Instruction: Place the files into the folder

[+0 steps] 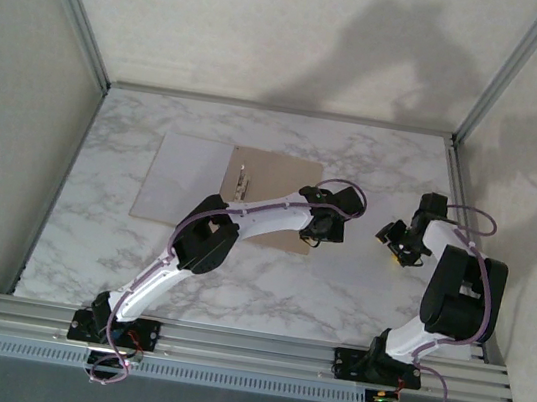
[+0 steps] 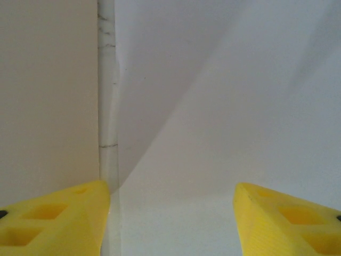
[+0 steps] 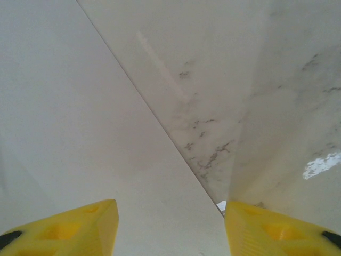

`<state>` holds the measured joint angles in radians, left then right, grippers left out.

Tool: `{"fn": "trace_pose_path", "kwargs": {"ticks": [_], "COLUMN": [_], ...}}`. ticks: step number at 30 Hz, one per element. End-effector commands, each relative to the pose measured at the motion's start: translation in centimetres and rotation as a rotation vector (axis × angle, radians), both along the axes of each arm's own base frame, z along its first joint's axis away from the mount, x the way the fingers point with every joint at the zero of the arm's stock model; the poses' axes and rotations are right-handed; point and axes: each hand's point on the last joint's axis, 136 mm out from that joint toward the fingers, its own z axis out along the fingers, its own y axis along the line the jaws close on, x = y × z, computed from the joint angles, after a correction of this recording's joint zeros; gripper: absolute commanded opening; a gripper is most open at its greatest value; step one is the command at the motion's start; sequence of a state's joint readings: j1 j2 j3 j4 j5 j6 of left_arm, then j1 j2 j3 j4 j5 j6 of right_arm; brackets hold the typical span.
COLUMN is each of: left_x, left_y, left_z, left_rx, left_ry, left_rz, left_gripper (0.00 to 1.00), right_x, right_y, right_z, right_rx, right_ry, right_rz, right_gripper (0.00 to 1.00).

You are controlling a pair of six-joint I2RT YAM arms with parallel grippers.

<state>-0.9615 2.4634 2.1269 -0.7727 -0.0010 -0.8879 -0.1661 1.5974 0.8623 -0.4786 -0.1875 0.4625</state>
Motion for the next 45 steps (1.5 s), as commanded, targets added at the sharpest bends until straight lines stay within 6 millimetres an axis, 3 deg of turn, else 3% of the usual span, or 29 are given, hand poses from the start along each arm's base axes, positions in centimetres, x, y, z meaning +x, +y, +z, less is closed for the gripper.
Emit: {"fn": "trace_pose_path", "kwargs": {"ticks": [1,4,11,19,45], "left_x": [-0.8,-1.2,-1.2,-1.6,-1.5], "left_y": [0.8,0.1,-1.6,-2.4,-2.6], "left_z": [-0.3,-0.9,0.0,-1.1,-0.3], "left_rx": [0.042,0.008,-0.086,-0.142,-0.238], "left_ry": [0.020,0.040,0.025,0.050,0.055], "left_rz": [0.013,-0.003,-0.042,-0.071,-0.077], "left_gripper": [0.63,0.63,0.60,0.56,0.80], "right_x": [0.6,0.6,0.4,0.1,-0.2], "right_y": [0.6,0.7,1.4,1.7,4.3], "right_z": [0.2,0.2,-0.3,-0.9,-1.7], "right_rx": [0.019,0.025,0.044,0.053,0.211], "right_ry": [-0.010,-0.010,0.007,0.030,0.025], "right_rz": [0.025,0.030,0.048,0.054,0.031], "right_gripper": [0.56,0.55,0.55,0.55,0.56]}}
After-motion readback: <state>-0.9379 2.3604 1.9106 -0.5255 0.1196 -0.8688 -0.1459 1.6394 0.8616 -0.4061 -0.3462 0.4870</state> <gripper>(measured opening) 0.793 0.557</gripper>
